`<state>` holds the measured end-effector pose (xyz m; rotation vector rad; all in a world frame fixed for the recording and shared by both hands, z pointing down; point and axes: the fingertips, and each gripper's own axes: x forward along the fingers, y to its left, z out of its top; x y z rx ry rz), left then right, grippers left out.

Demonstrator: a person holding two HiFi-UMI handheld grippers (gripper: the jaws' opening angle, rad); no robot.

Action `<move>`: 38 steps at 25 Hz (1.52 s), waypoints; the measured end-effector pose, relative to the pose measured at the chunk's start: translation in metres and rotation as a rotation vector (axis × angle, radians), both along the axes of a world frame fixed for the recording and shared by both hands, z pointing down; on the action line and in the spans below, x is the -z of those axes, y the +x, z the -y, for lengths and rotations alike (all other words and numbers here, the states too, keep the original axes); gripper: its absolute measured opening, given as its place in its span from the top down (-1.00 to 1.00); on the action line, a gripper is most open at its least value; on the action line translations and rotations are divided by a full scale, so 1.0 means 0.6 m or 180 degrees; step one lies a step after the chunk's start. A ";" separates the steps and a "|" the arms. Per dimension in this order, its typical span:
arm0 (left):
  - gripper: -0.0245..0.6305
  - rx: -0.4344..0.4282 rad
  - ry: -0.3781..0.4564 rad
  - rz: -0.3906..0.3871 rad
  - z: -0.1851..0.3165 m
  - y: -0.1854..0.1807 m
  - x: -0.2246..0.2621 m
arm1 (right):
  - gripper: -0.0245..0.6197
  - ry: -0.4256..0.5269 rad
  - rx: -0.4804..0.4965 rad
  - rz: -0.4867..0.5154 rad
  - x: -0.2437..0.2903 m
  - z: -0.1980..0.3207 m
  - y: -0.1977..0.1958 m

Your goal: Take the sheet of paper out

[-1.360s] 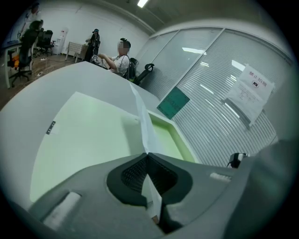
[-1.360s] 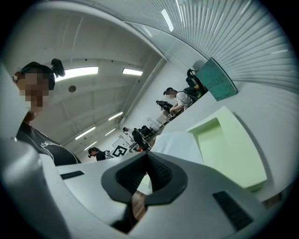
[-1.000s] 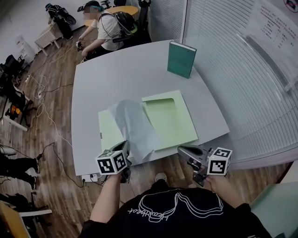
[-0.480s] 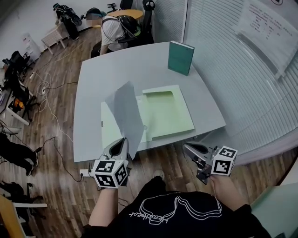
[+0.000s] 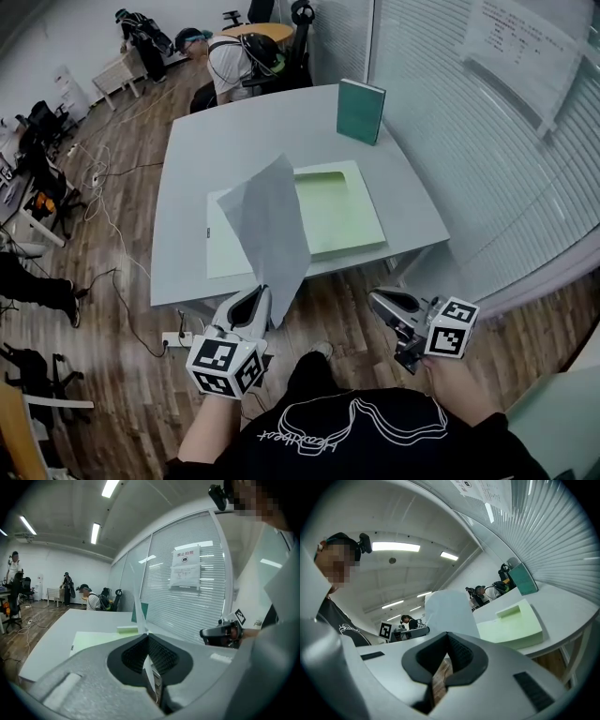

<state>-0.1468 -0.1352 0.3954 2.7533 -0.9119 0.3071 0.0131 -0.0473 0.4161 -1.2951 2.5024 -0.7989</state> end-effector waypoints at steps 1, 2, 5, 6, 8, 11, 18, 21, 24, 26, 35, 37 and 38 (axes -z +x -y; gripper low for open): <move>0.89 -0.0010 -0.0025 0.0002 -0.013 0.001 -0.002 | 0.90 0.0021 -0.0015 -0.0036 0.001 -0.008 -0.002; 0.89 -0.0015 -0.0065 0.0009 -0.026 0.001 -0.006 | 0.90 0.0040 -0.0025 -0.0071 0.003 -0.016 -0.004; 0.89 -0.0029 -0.0199 0.0010 -0.063 -0.003 -0.020 | 0.90 0.0117 -0.0038 -0.0101 0.011 -0.038 -0.013; 0.89 -0.0041 -0.0226 -0.0011 -0.074 -0.004 -0.022 | 0.90 0.0142 -0.0049 -0.0082 0.014 -0.045 -0.014; 0.89 -0.0064 -0.0252 -0.0051 -0.095 -0.006 -0.023 | 0.90 0.0160 -0.0071 -0.0040 0.017 -0.058 -0.016; 0.89 -0.0099 -0.0314 -0.0069 -0.122 -0.010 -0.029 | 0.90 0.0154 -0.0101 -0.0021 0.018 -0.076 -0.016; 0.89 -0.0186 -0.0370 -0.0118 -0.155 0.001 -0.037 | 0.90 0.0145 -0.0123 -0.0179 0.014 -0.104 -0.018; 0.89 -0.0201 -0.0375 -0.0184 -0.162 0.005 -0.032 | 0.90 0.0117 -0.0112 -0.0179 0.014 -0.114 -0.020; 0.89 -0.0241 -0.0355 -0.0203 -0.170 0.007 -0.026 | 0.90 0.0124 -0.0111 -0.0208 0.021 -0.119 -0.024; 0.89 -0.0276 -0.0340 -0.0189 -0.176 0.007 -0.025 | 0.90 0.0138 -0.0124 -0.0223 0.024 -0.123 -0.026; 0.89 -0.0325 -0.0379 -0.0209 -0.182 0.009 -0.043 | 0.90 0.0078 -0.0154 -0.0257 0.000 -0.124 -0.024; 0.89 -0.0330 -0.0379 -0.0209 -0.179 0.009 -0.044 | 0.90 0.0092 -0.0141 -0.0275 0.002 -0.122 -0.025; 0.89 -0.0331 -0.0381 -0.0207 -0.177 0.010 -0.045 | 0.90 0.0100 -0.0137 -0.0286 0.004 -0.121 -0.025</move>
